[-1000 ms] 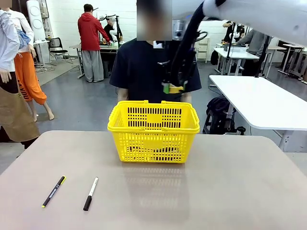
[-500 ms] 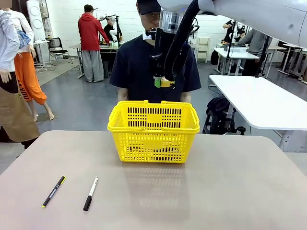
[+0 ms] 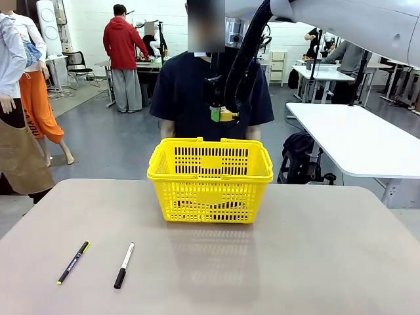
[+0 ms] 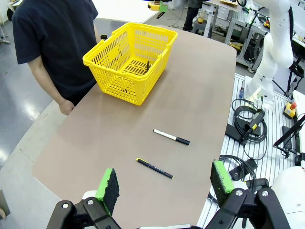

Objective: Place the items the person wants into the basket.
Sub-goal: Pick up the item the person points to and place it in the Market Basket.

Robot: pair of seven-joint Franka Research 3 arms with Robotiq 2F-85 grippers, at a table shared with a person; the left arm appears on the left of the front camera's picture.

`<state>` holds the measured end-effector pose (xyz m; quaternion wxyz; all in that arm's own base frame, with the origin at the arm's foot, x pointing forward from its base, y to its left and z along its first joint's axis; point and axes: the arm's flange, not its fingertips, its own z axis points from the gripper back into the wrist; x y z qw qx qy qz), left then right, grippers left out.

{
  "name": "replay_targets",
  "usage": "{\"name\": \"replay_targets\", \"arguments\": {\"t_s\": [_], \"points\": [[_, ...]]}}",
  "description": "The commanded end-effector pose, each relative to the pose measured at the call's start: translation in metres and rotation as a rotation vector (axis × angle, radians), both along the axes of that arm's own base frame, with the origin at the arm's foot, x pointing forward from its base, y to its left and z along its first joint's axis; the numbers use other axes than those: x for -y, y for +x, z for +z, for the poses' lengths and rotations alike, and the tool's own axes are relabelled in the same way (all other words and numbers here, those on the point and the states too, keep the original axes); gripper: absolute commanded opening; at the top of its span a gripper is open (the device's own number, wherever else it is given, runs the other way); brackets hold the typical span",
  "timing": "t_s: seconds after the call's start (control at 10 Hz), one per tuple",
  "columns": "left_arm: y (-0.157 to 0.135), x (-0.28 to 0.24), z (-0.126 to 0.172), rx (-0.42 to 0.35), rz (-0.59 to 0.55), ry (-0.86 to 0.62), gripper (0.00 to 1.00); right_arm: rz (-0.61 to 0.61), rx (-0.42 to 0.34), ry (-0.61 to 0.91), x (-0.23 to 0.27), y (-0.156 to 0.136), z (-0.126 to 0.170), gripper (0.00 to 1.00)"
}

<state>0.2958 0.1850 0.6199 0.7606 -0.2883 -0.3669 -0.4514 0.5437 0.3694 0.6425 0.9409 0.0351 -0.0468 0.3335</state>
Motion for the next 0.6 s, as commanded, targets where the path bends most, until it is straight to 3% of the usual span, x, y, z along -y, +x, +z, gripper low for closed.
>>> {"name": "replay_targets", "arguments": {"t_s": [0.0,0.1,0.2,0.4,0.5], "points": [[-0.001,0.000,-0.001,0.022,-0.013,-0.012,1.00,-0.011,0.011,0.008,0.000,0.001,0.003,0.64],[-0.001,0.000,-0.001,0.022,-0.013,-0.012,1.00,0.000,0.000,0.000,0.000,0.000,0.000,0.64],[-0.001,0.000,-0.001,0.022,-0.013,-0.012,1.00,0.118,0.055,-0.128,0.002,0.009,-0.025,0.64],[-0.001,0.000,-0.001,0.022,-0.013,-0.012,1.00,0.226,0.148,-0.154,0.000,0.021,-0.067,0.64],[-0.001,0.000,-0.001,0.022,-0.013,-0.012,1.00,0.271,0.142,-0.153,-0.003,0.025,-0.094,0.64]]}}
